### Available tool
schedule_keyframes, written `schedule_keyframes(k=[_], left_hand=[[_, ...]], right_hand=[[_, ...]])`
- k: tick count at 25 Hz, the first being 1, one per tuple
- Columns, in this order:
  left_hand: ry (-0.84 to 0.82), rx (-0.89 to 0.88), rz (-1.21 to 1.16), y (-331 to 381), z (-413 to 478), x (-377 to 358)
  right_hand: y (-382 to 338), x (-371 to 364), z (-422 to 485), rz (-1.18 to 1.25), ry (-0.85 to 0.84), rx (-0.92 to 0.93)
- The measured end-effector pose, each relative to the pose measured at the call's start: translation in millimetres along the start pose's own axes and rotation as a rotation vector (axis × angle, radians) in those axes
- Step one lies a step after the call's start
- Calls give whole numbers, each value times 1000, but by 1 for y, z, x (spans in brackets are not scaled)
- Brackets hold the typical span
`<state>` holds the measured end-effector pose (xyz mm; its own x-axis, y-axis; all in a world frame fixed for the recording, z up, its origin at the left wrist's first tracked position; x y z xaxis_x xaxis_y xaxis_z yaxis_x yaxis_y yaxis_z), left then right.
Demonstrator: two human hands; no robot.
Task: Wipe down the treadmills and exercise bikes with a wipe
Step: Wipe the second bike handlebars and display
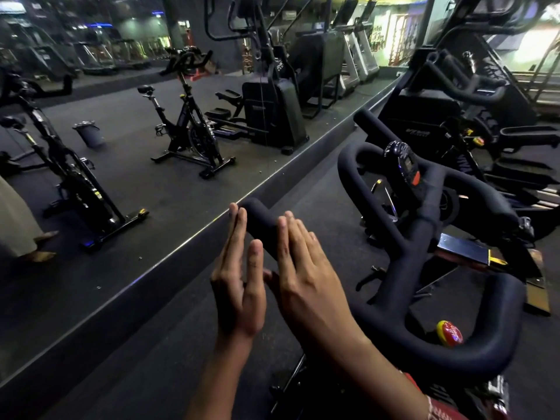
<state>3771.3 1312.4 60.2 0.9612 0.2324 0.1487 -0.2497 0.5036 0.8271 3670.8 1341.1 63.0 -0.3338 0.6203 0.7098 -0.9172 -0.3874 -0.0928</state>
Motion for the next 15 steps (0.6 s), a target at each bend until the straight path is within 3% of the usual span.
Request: schedule_keyframes(k=[8, 15], left_hand=[[-21, -167, 264, 22, -60, -45], [62, -89, 318, 42, -136, -96]], right_hand=[[21, 26, -84, -275, -33, 93], [47, 77, -142, -179, 45, 393]])
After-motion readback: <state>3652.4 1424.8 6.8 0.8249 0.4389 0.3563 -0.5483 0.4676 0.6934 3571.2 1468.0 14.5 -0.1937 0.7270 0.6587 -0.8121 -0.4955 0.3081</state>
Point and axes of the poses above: each hand's wrist, its own z-axis towards the middle knuckle, its own x-axis out of the back of the hand, y = z × x, the point moved 9 cm from there along z, towards the middle knuckle, and after that the axes turned 8 degrees about x, right-handed, at the moved point
